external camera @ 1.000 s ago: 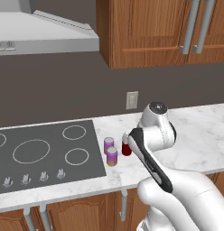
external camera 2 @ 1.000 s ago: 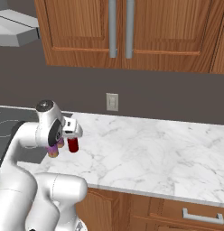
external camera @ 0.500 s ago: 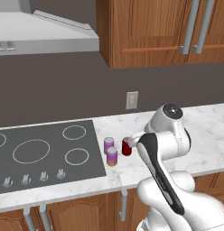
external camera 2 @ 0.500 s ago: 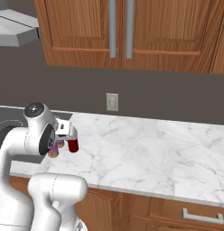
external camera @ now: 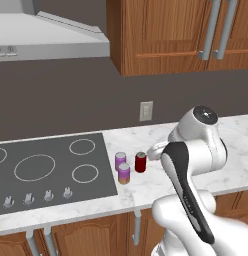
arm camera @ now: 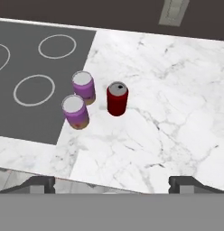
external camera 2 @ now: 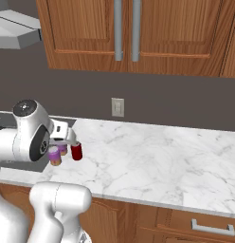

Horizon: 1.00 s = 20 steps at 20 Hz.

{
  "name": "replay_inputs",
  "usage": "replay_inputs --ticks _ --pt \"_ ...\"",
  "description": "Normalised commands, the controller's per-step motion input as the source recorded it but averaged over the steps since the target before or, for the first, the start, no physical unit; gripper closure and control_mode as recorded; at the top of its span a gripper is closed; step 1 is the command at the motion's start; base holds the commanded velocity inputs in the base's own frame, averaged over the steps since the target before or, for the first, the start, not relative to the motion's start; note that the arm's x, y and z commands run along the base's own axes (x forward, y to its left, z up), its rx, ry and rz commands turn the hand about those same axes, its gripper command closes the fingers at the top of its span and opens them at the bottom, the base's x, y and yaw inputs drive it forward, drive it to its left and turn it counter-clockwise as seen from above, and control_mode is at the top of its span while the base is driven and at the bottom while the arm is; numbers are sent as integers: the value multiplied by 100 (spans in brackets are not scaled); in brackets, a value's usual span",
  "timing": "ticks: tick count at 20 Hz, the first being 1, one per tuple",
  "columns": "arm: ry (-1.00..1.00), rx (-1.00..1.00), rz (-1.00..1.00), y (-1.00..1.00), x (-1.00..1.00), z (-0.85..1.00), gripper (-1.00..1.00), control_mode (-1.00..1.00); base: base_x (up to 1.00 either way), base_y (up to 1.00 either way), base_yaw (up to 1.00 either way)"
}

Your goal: Four empty soda cans are scattered around the kitchen. Gather all the cans and cluster them next to the stove for recycling.

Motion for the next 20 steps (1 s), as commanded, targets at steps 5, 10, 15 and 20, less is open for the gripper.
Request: replay_inputs --ticks 5,10,15,20 --pt "0 0 -4 -1 -28 30 -100 -100 0 0 0" --pt "0 0 -3 0 -27 26 -100 -100 0 0 0" --pt "0 0 -2 0 -30 17 -100 -100 0 0 0" --pt "0 0 -1 0 -15 2 -100 100 -42 0 -2"
